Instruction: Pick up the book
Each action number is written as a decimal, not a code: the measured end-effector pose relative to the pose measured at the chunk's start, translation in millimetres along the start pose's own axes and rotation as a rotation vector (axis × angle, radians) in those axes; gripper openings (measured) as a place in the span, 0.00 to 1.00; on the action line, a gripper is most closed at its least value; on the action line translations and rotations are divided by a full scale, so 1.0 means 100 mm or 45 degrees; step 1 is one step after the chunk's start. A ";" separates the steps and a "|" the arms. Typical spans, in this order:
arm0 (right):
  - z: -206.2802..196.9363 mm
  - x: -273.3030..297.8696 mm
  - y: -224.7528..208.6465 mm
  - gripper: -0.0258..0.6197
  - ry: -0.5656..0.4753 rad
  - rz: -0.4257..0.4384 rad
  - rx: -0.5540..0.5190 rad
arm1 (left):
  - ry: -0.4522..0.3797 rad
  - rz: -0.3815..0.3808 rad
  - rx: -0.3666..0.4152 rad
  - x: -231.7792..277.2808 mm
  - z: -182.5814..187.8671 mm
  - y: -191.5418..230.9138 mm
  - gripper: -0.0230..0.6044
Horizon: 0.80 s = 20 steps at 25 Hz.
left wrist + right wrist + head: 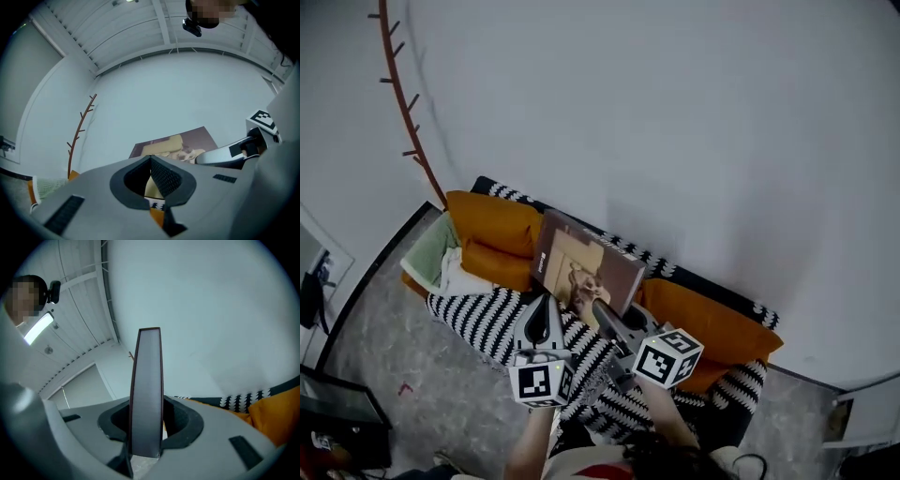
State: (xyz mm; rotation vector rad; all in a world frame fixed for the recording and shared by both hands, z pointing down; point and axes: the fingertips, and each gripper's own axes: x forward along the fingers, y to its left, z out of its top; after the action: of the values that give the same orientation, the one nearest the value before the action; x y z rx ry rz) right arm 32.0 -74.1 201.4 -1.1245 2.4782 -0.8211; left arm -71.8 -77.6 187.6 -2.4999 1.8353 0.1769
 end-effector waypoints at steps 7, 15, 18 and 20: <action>0.63 -0.79 0.41 0.28 -0.144 0.059 -0.176 | -0.131 -0.044 -0.052 -0.26 0.67 -0.37 0.05; 0.74 -1.40 0.63 0.28 -0.231 0.103 -0.211 | -0.227 -0.167 0.075 -0.45 0.99 -0.97 0.05; 0.72 -1.57 0.69 0.28 -0.268 0.108 -0.163 | -0.251 -0.192 0.098 -0.57 1.06 -1.13 0.05; 0.69 -1.60 0.70 0.28 -0.276 0.116 -0.140 | -0.239 -0.198 0.103 -0.60 1.03 -1.14 0.05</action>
State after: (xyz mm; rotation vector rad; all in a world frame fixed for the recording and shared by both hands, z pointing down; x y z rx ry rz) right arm 127.9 59.1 109.0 -1.0654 2.3960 -0.5136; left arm 12.0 23.2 87.8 -2.4626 1.5410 0.3128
